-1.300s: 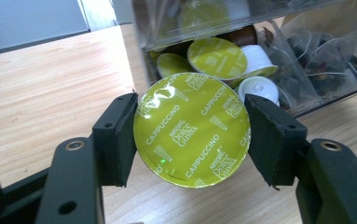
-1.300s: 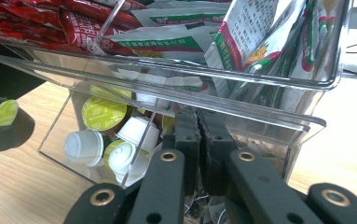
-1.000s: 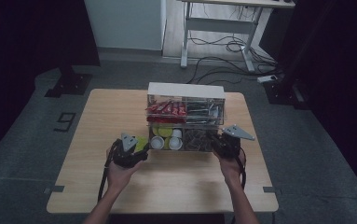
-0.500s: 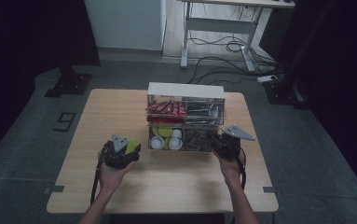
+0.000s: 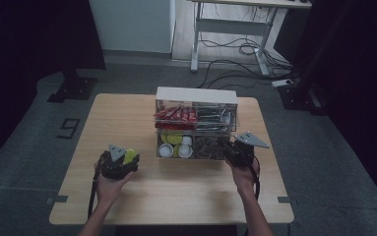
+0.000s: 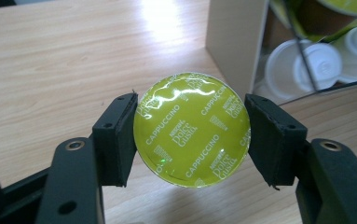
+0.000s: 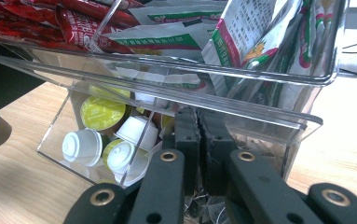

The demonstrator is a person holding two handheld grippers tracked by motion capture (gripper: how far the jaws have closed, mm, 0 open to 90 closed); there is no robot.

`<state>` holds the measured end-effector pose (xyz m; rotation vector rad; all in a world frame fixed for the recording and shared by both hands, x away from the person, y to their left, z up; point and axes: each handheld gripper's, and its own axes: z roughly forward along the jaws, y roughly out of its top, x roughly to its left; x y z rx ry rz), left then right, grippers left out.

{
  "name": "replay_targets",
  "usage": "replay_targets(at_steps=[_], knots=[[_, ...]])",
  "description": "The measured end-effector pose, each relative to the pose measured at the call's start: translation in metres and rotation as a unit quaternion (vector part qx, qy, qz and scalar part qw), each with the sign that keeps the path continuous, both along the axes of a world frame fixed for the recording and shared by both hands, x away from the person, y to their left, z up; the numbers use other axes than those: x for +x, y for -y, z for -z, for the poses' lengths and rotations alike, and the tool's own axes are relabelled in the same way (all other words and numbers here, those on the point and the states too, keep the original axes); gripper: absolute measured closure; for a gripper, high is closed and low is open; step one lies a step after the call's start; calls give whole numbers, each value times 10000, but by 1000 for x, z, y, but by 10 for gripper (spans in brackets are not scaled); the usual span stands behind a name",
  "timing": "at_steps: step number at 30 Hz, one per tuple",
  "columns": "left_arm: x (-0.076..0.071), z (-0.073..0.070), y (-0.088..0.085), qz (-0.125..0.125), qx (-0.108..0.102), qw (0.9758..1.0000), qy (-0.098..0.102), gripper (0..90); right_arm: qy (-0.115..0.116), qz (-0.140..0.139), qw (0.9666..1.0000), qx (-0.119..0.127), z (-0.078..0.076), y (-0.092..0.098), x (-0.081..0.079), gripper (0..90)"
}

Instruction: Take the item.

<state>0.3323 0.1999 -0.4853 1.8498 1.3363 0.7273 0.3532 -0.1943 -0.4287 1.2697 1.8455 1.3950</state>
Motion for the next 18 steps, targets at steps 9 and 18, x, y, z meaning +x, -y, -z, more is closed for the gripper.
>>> replay_targets(at_steps=[9, 18], knots=[[3, 11, -11, -128, 34, 9997, -185, 381, -9, 11, 10000, -5, 1, 0, 0, 859], [4, 27, -21, -237, 48, 9988, -414, 381, -8, 18, 10000, -16, 2, 1, 0, 858]])
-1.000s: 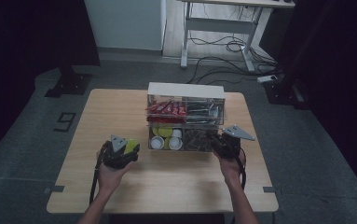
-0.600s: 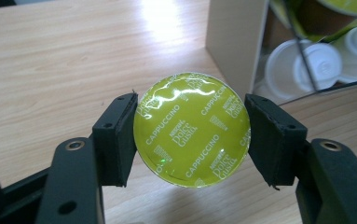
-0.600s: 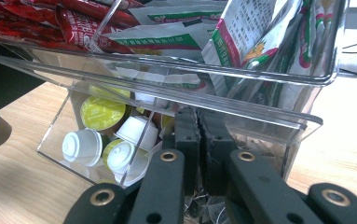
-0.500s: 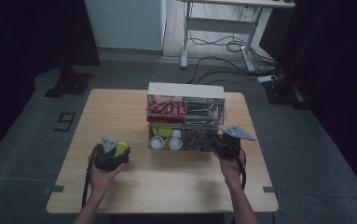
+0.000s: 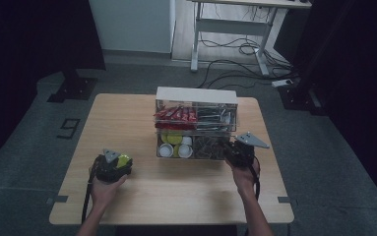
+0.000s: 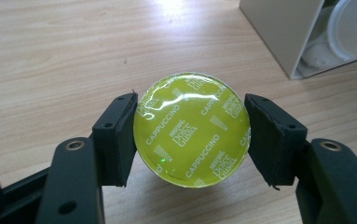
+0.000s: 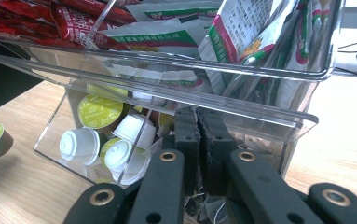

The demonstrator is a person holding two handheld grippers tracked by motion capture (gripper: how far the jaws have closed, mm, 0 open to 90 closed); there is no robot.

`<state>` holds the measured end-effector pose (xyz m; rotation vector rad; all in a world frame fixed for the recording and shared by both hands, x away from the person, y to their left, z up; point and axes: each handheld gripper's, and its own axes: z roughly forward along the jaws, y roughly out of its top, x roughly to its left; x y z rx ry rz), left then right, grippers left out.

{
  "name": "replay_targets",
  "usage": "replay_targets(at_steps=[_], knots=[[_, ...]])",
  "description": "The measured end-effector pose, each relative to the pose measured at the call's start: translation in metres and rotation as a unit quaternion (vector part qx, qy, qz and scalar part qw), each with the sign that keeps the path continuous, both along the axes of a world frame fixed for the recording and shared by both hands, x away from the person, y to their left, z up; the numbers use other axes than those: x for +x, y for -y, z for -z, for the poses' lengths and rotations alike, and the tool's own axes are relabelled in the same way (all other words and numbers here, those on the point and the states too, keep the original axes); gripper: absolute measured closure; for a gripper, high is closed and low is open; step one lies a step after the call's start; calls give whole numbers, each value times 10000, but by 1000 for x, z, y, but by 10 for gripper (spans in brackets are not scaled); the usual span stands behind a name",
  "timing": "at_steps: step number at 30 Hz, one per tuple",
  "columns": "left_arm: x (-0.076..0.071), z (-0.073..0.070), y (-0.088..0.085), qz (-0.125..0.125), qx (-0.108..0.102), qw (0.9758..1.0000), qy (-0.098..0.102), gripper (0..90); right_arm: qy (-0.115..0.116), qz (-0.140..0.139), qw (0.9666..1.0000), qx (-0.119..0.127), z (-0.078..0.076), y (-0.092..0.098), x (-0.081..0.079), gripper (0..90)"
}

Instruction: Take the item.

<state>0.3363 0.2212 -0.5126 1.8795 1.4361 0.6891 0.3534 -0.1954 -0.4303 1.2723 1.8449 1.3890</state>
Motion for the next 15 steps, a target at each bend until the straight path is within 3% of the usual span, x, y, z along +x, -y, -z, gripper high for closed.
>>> replay_targets(at_steps=[6, 15], knots=[[3, 8, -4, -41, 29, 9999, -149, 381, -5, 14, 10000, 10, 0, 0, 0, 858], [4, 15, -3, -63, 57, 9997, -221, 380, -6, 13, 10000, 8, 1, 1, 1, 858]])
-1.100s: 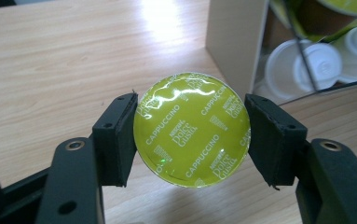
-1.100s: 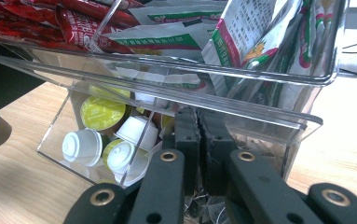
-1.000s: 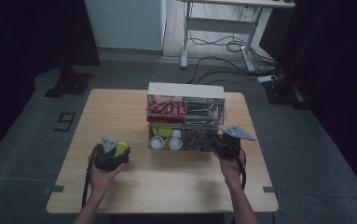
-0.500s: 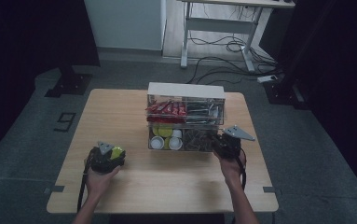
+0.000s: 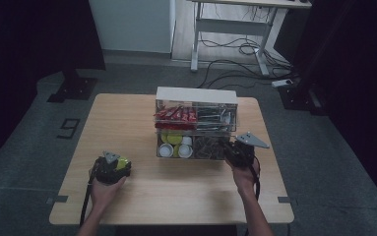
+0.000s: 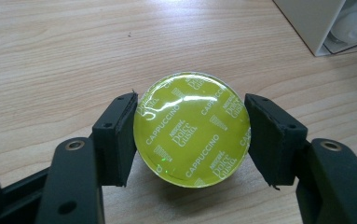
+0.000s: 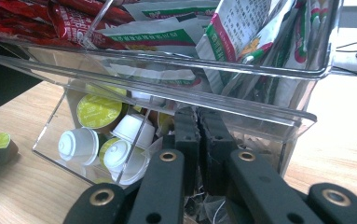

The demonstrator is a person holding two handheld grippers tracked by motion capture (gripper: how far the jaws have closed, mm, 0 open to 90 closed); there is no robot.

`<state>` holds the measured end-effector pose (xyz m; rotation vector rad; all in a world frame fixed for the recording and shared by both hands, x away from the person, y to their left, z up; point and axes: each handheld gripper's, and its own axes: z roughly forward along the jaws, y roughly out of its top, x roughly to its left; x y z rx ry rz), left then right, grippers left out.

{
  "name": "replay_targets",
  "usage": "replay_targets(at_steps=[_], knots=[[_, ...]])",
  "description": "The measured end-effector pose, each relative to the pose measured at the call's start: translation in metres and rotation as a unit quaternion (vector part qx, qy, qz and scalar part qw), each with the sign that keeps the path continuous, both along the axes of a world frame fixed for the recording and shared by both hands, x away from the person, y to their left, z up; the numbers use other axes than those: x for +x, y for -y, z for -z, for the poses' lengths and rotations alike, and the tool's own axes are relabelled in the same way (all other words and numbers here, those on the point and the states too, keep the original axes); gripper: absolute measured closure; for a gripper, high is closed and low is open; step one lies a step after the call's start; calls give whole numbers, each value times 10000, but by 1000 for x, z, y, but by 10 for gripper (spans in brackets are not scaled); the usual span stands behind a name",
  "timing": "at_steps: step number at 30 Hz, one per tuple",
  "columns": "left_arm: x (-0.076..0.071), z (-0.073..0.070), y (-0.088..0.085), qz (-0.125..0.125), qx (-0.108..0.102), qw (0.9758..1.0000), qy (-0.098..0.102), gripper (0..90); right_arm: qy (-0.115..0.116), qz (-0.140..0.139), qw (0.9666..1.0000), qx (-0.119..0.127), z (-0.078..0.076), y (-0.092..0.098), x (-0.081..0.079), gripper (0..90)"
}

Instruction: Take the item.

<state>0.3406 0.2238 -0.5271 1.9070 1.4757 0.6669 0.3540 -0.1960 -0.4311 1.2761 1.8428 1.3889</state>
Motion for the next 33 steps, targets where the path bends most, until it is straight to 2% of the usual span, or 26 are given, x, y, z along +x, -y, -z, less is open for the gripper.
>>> replay_targets(at_steps=[4, 15, 22, 29, 33], knots=[[1, 2, 2, 17, 71, 10000, -59, 380, -5, 4, 10000, -1, 0, 1, 0, 858], [1, 2, 2, 58, 16, 10000, -40, 352, -6, 32, 10000, 6, 1, 1, 0, 855], [-5, -8, 0, 94, -77, 9997, 208, 299, -5, 26, 10000, -8, 1, 1, 0, 855], [-13, -27, 2, 148, -167, 9984, 510, 301, -13, 24, 10000, -12, 1, 1, 0, 855], [-18, -36, 6, 254, -163, 9978, 598, 304, -13, 22, 10000, -12, 1, 1, 0, 855]])
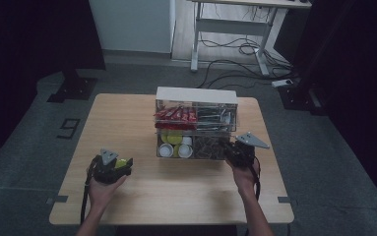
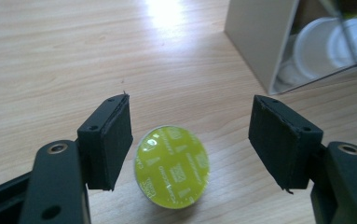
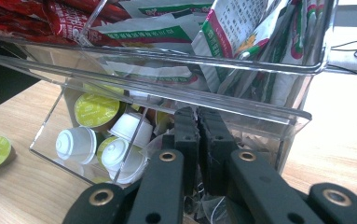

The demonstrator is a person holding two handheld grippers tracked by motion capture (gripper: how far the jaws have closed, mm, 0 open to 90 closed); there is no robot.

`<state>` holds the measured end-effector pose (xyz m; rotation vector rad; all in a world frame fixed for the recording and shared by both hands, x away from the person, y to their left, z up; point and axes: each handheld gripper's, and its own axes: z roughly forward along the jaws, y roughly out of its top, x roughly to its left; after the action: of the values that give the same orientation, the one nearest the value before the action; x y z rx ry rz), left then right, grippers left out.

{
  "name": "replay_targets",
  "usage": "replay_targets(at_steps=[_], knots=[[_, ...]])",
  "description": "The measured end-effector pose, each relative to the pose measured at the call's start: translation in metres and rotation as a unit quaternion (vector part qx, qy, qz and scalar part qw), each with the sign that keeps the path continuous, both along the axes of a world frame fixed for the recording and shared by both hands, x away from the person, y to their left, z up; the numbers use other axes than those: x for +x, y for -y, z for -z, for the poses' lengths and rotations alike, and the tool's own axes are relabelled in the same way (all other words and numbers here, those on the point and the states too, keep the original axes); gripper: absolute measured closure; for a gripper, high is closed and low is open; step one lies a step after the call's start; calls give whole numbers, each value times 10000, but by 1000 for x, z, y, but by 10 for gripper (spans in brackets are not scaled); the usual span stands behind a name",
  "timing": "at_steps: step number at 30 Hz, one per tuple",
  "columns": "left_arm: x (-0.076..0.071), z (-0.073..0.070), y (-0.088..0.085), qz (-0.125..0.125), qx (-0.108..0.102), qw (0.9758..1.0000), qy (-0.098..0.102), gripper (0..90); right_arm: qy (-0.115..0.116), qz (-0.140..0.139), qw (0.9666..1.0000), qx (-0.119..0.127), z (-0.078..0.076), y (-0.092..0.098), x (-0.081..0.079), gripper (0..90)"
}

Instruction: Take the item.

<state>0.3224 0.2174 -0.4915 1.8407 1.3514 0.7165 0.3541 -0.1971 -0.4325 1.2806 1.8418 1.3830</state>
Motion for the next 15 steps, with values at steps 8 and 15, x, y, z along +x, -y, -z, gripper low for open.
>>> replay_targets(at_steps=[8, 15], knots=[[-10, -5, 5, 125, -41, 9999, 47, 304, -2, 1, 10000, 8, 0, 1, -1, 855], [-14, -3, 5, 151, -90, 9998, 12, 303, -2, 7, 10000, 18, 0, 2, -2, 855]])
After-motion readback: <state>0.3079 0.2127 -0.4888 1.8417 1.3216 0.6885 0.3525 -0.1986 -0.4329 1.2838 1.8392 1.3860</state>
